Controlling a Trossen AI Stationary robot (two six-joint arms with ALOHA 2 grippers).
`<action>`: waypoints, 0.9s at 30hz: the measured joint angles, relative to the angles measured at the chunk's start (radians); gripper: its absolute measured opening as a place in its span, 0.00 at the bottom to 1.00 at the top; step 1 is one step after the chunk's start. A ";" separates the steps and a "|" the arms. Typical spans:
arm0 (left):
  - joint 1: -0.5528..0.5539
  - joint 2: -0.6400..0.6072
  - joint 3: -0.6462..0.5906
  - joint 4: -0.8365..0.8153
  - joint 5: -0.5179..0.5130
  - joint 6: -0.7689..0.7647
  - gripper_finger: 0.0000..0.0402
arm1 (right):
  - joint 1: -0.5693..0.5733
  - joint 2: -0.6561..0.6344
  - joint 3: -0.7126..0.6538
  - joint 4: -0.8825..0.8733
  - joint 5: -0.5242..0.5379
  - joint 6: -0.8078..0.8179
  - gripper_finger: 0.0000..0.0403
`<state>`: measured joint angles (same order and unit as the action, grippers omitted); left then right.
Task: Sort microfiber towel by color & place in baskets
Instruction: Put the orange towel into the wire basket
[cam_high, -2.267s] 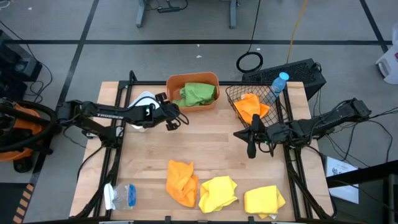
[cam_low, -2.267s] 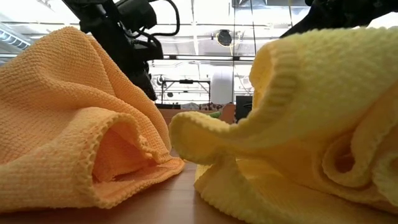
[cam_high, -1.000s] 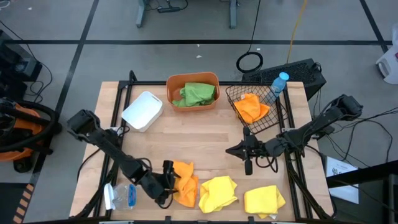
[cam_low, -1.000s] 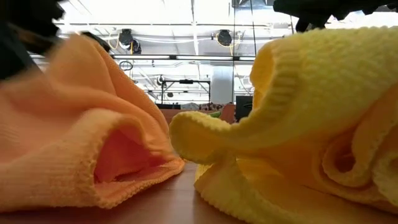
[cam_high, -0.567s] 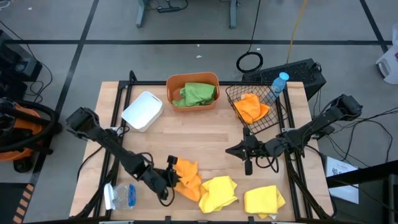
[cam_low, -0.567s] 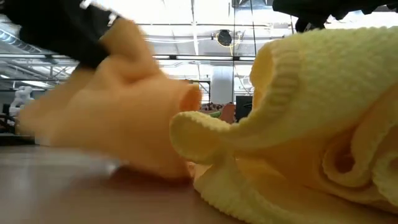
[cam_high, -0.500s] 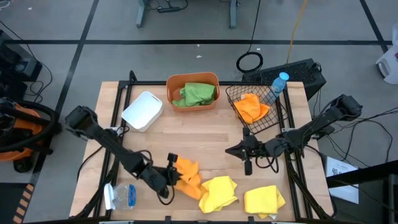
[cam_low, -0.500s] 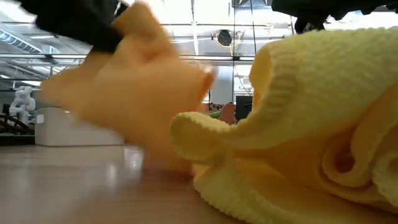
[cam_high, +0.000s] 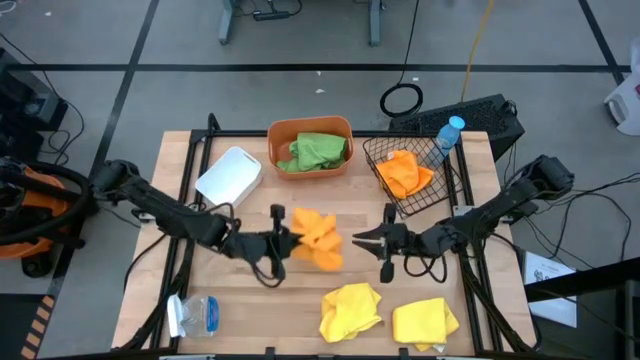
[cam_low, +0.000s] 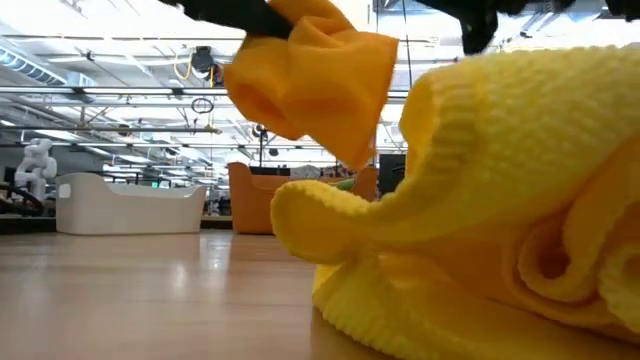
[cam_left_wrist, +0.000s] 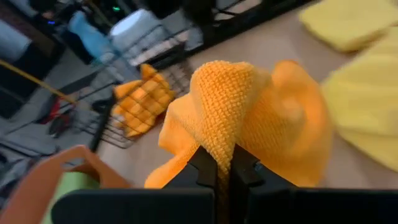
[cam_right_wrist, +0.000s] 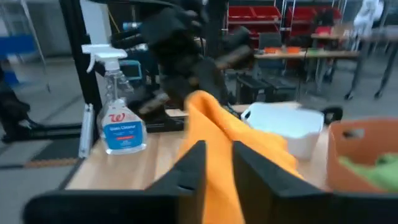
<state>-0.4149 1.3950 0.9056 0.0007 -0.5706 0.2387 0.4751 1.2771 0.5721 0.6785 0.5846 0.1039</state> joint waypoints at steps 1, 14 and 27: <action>0.018 0.001 0.000 -0.001 0.000 0.005 0.02 | 0.000 0.014 0.022 -0.009 0.001 -0.037 0.19; 0.110 0.003 -0.001 0.020 0.097 0.042 0.02 | -0.019 0.270 0.508 -0.519 0.265 -0.173 0.88; 0.098 0.002 -0.001 0.036 0.108 0.093 0.02 | -0.137 0.332 0.611 -0.828 0.034 -0.011 0.71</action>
<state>-0.3165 1.3972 0.9047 0.0370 -0.4630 0.3316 0.3385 1.6092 1.1835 -0.1499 0.6185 0.0933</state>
